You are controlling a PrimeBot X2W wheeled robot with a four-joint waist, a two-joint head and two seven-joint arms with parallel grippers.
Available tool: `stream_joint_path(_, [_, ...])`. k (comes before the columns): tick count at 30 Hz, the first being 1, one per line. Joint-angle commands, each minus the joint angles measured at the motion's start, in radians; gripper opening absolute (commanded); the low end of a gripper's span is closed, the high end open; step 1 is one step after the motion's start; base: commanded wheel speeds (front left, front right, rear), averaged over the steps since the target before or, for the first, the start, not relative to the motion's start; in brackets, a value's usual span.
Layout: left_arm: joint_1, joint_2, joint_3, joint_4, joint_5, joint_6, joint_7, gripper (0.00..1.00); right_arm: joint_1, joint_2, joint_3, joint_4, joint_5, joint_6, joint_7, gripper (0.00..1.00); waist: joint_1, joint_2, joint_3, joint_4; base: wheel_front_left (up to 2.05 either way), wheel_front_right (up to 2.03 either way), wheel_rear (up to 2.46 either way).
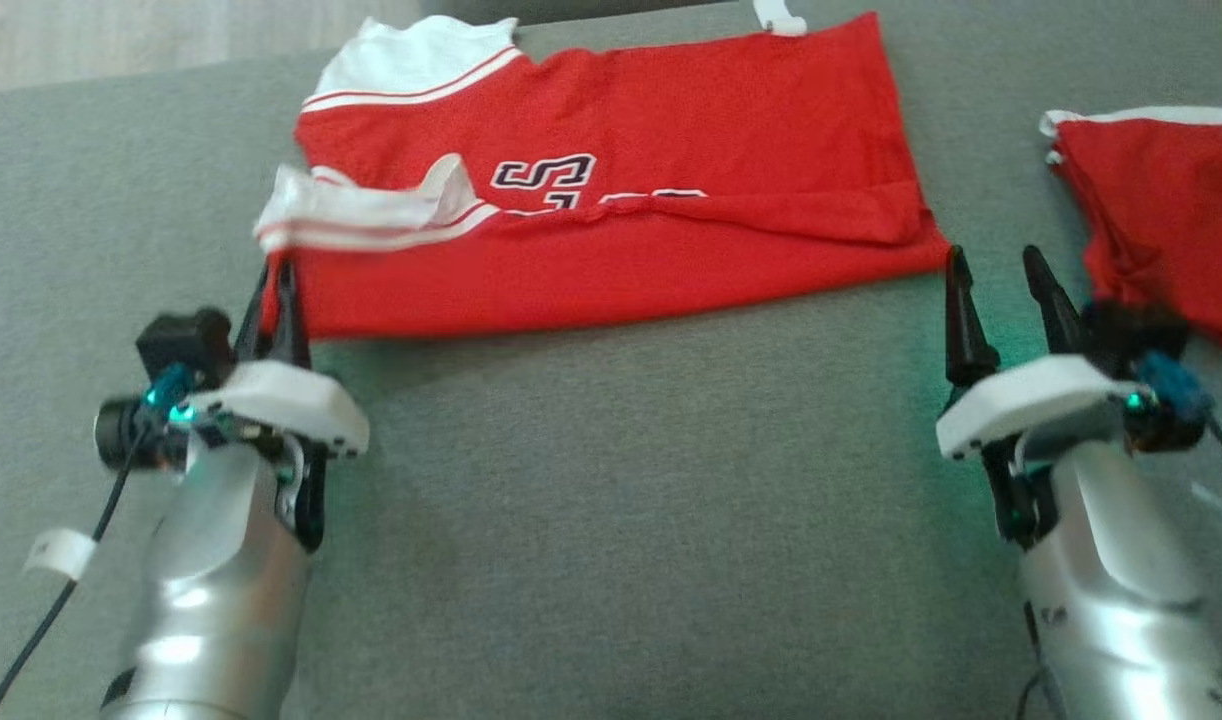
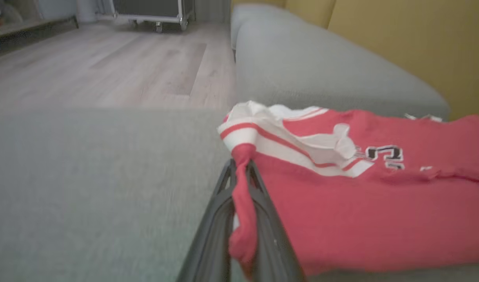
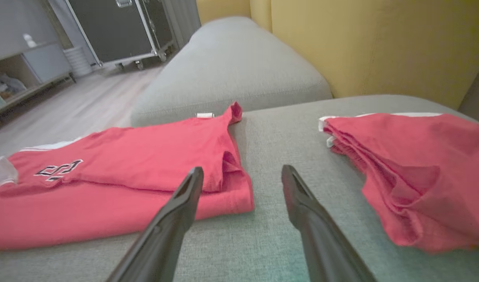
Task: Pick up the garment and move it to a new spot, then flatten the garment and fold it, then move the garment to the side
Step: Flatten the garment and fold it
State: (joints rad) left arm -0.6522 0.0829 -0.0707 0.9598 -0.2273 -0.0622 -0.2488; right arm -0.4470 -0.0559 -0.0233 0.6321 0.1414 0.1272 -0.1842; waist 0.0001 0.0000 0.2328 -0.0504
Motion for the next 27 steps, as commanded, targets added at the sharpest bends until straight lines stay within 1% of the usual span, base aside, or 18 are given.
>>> stream_joint_path(1, [-0.006,0.024,0.014,-0.084,0.017,0.000,-0.012,0.00,-0.065,0.006,0.009,0.011,-0.021,0.003,0.025,1.00,-0.0001,0.0000,-0.005,0.020,0.00,0.00,0.00])
stream_joint_path(5, [0.028,0.013,-0.008,-0.217,0.045,-0.005,-0.013,0.00,-0.160,0.006,-0.047,0.157,-0.046,0.003,0.124,1.00,-0.0001,0.0000,-0.001,0.050,0.00,0.00,0.00])
stream_joint_path(9, [0.047,-0.001,-0.033,-0.277,0.057,-0.011,-0.013,0.00,-0.239,0.006,-0.111,0.295,-0.115,0.003,0.204,1.00,-0.0001,0.0000,0.006,0.079,0.00,0.00,0.00])
stream_joint_path(12, [0.049,-0.009,-0.054,-0.296,0.062,-0.016,-0.013,0.00,-0.278,0.006,-0.166,0.365,-0.193,0.003,0.232,1.00,-0.0001,0.0000,0.013,0.097,0.00,0.00,0.00])
stream_joint_path(19, [0.045,-0.021,-0.084,-0.314,0.060,-0.022,-0.013,0.00,-0.331,0.006,-0.259,0.468,-0.298,0.003,0.244,1.00,-0.0001,0.0000,0.024,0.121,0.00,0.00,0.00])
stream_joint_path(20, [0.045,-0.021,-0.085,-0.313,0.060,-0.022,-0.013,0.00,-0.336,0.006,-0.268,0.479,-0.307,0.003,0.244,0.84,-0.0001,0.0000,0.024,0.122,0.00,0.00,0.00])
stream_joint_path(21, [0.045,-0.021,-0.086,-0.309,0.060,-0.022,-0.013,0.00,-0.340,0.006,-0.278,0.489,-0.316,0.003,0.241,0.25,-0.0001,0.0000,0.023,0.122,0.00,0.00,0.00])
stream_joint_path(22, [0.045,-0.021,-0.085,-0.305,0.060,-0.021,-0.013,0.00,-0.344,0.006,-0.286,0.498,-0.325,0.003,0.237,0.00,-0.0001,0.0000,0.022,0.121,0.00,0.00,0.00])
stream_joint_path(27, [0.055,-0.010,-0.076,-0.279,0.059,-0.018,-0.013,0.00,-0.352,0.006,-0.305,0.533,-0.337,0.003,0.201,0.00,-0.0001,0.0000,0.000,0.111,0.00,0.00,0.00])
